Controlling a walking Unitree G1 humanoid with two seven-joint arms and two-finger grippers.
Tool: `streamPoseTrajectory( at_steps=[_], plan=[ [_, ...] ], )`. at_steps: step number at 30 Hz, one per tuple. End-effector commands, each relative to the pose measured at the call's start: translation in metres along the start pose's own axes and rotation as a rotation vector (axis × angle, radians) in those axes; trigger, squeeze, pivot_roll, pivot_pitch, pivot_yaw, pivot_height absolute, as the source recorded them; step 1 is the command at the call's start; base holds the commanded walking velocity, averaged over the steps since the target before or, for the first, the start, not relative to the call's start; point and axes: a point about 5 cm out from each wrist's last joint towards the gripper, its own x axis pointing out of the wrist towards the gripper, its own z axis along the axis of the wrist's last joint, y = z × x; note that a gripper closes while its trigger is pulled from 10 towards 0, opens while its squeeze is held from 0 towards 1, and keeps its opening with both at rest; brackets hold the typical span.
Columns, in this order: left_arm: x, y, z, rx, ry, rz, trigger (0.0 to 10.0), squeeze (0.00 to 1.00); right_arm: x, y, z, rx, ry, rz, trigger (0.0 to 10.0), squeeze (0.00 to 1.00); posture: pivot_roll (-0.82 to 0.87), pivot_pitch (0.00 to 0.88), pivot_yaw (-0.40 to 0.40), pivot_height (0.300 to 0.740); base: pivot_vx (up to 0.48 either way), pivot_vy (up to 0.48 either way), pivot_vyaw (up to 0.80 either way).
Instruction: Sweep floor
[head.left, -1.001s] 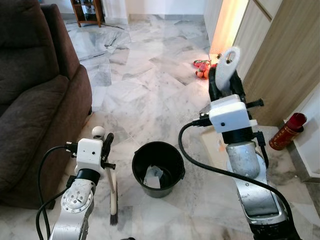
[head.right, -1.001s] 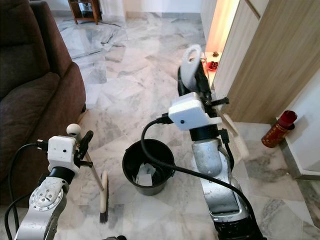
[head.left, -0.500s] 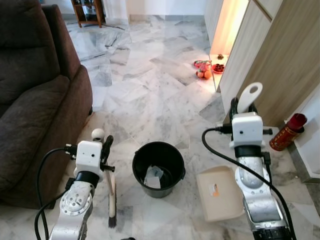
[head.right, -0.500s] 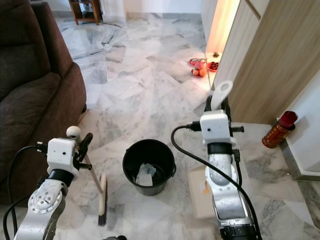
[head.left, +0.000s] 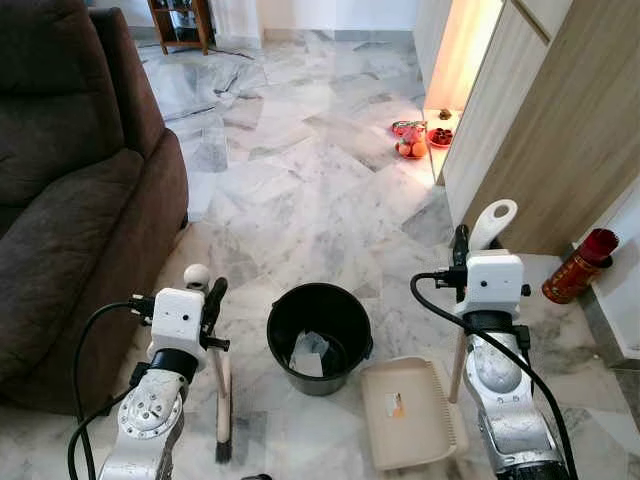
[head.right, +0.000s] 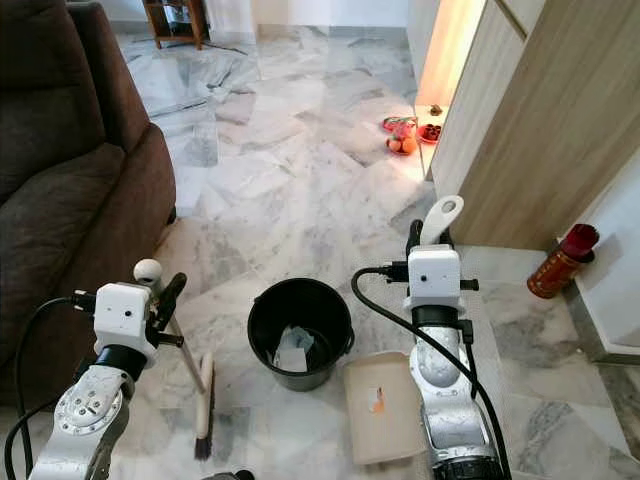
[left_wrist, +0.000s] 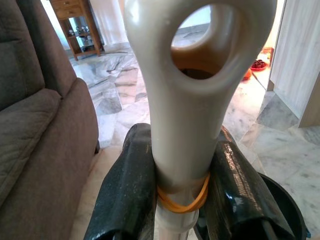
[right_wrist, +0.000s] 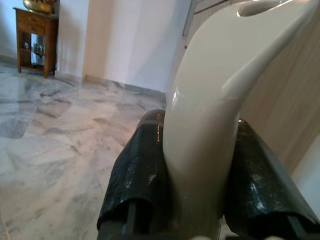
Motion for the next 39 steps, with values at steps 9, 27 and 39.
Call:
streamPoseTrajectory(
  at_steps=[9,27,39],
  plan=[
    [-0.0025,-0.0009,0.0080,-0.019,-0.040,-0.008,10.0,0.00,0.0030,-0.0003,-0.0026,0.011,-0.020,0.014,10.0,0.00,0.12,0.160,-0.001,0.740,0.000,0.000,0.00],
    [-0.0027,-0.0031,0.0089,-0.014,-0.043,-0.027,10.0,0.00,0.0073,-0.0032,-0.0066,0.017,-0.015,0.025,10.0,0.00,0.11,0.160,-0.005,0.740,0.000,0.000,0.00],
    [-0.0025,-0.0037,0.0088,-0.011,-0.045,-0.035,10.0,0.00,0.0083,0.0007,-0.0069,0.025,-0.014,0.039,10.0,0.00,0.11,0.135,-0.005,0.740,0.000,0.000,0.00]
  ],
)
